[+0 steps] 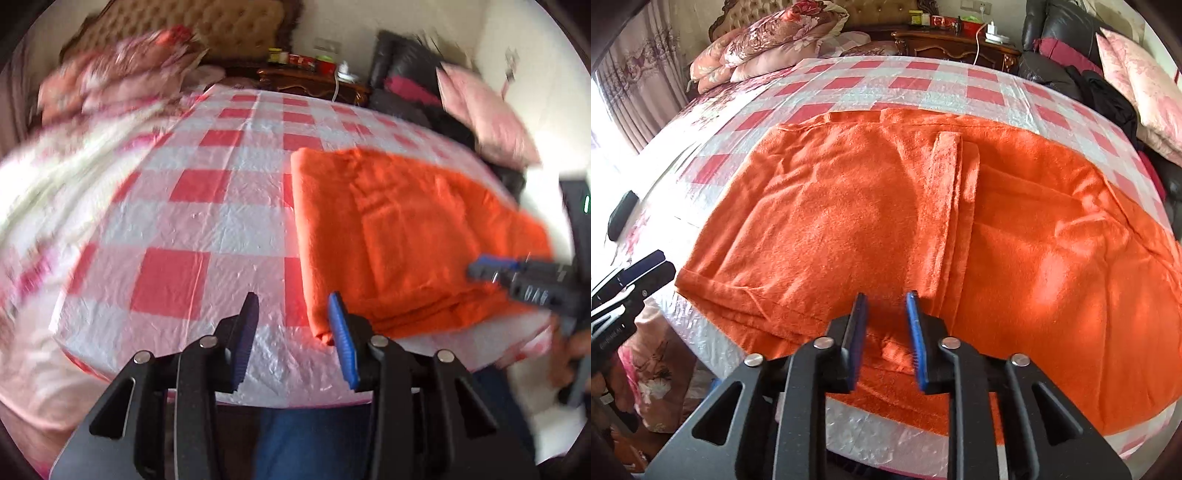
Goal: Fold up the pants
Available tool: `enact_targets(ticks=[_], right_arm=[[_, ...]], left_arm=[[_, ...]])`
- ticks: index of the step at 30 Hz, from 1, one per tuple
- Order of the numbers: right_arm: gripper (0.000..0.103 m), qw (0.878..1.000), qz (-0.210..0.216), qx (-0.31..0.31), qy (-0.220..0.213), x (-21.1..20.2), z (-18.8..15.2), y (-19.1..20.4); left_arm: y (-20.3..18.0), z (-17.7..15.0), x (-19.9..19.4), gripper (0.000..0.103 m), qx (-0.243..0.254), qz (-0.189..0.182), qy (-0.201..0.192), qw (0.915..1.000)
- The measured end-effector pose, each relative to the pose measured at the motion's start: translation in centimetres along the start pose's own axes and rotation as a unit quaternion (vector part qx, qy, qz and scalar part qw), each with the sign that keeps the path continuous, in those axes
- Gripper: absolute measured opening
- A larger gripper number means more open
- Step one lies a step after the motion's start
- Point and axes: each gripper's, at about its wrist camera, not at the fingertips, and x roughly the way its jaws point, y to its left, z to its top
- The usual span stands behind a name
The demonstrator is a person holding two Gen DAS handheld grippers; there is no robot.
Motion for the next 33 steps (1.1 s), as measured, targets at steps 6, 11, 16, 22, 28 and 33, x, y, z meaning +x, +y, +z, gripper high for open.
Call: enact_targets(ticks=[6, 11, 16, 22, 28, 33], right_arm=[[0.031, 1.0, -0.014, 0.001, -0.016, -0.8, 0.1, -0.1], [0.035, 1.0, -0.026, -0.006, -0.005, -0.1, -0.4, -0.4], [0.036, 0.999, -0.03, -0.013, -0.006, 0.0, -0.5, -0.3], [0.037, 1.0, -0.026, -0.017, -0.001, -0.1, -0.4, -0.4], [0.038, 0.999, -0.027, -0.019, 0.001, 0.0, -0.3, -0.4], [0.053, 1.0, -0.028, 0.003, 0.008, 0.2, -0.4, -1.3]], left_arm=[[2.6, -0.2, 1.3, 0.038, -0.112, -0.095, 0.032, 0.9887], [3.4, -0.6, 1.9, 0.038, -0.173, -0.15, 0.041, 0.9725], [5.6, -1.6, 3.2, 0.038, -0.294, -0.237, 0.063, 0.9237], [6.5, -2.4, 4.4, 0.021, -0.352, -0.274, 0.089, 0.8906], [4.8, -1.2, 4.5, 0.023, -0.327, -0.259, 0.101, 0.9032], [6.0, -2.3, 4.9, 0.023, -0.403, -0.312, 0.085, 0.8563]])
